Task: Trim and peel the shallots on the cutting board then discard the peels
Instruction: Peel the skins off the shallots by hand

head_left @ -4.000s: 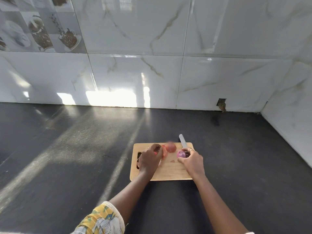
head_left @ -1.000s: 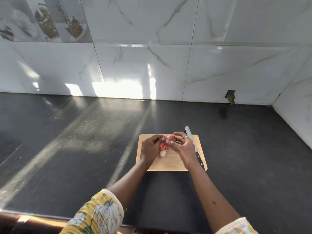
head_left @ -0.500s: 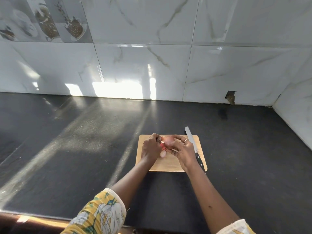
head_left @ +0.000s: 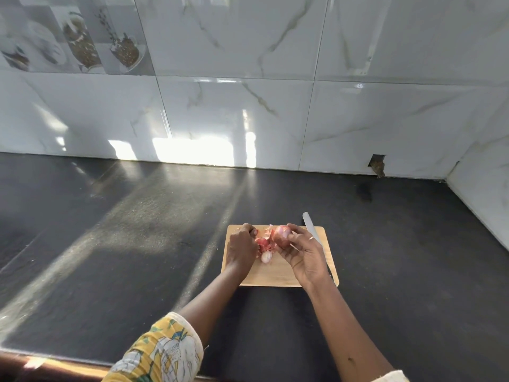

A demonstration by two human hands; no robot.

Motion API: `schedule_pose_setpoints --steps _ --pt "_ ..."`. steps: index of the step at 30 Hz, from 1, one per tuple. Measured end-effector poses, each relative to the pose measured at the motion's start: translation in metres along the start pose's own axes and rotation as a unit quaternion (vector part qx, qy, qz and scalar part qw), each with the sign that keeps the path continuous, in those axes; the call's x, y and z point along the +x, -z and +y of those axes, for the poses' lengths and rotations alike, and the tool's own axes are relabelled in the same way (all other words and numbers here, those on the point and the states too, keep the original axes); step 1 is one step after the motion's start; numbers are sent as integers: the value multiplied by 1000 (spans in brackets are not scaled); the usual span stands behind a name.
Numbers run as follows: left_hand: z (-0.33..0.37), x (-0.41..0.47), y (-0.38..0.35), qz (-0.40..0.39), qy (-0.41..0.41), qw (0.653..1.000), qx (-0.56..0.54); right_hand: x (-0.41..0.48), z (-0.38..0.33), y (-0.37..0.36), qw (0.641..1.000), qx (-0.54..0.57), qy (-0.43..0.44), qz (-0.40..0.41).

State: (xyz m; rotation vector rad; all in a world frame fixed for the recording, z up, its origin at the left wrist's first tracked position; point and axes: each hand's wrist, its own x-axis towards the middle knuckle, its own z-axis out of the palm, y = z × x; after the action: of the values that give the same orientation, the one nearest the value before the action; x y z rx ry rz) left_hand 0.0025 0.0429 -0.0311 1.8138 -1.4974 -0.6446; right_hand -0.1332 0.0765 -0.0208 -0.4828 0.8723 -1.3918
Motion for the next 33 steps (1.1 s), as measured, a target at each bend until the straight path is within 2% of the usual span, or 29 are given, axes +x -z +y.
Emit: schedule_pose_setpoints --steps 3,4,9,13,17,20,23,26,28,33 --pt "-3 -1 -1 -5 -19 1000 -11 1 4 -2 981 -187 57 15" --pt "-4 -1 -1 -10 -25 1000 -15 3 8 -2 974 -217 66 15" --pt "0 -3 -2 -38 -58 998 6 6 13 -2 984 -174 43 10" --pt "0 -5 1 -34 -65 997 -27 8 12 1 988 -148 38 -6" --pt "2 -7 1 -31 -40 993 -111 12 11 0 975 -212 71 -2" --pt "1 -6 -3 -70 -4 983 -170 12 11 -2 965 -249 86 -4" --pt "-3 -7 -7 -117 54 962 -242 13 13 -2 963 -253 92 -4" --pt "-1 -9 -6 -158 96 906 -381 14 14 -1 960 -264 97 2" --pt "1 -9 -5 -168 94 886 -422 15 14 0 958 -270 100 3" --pt "4 -10 -5 -160 101 887 -422 15 13 2 952 -287 108 9"
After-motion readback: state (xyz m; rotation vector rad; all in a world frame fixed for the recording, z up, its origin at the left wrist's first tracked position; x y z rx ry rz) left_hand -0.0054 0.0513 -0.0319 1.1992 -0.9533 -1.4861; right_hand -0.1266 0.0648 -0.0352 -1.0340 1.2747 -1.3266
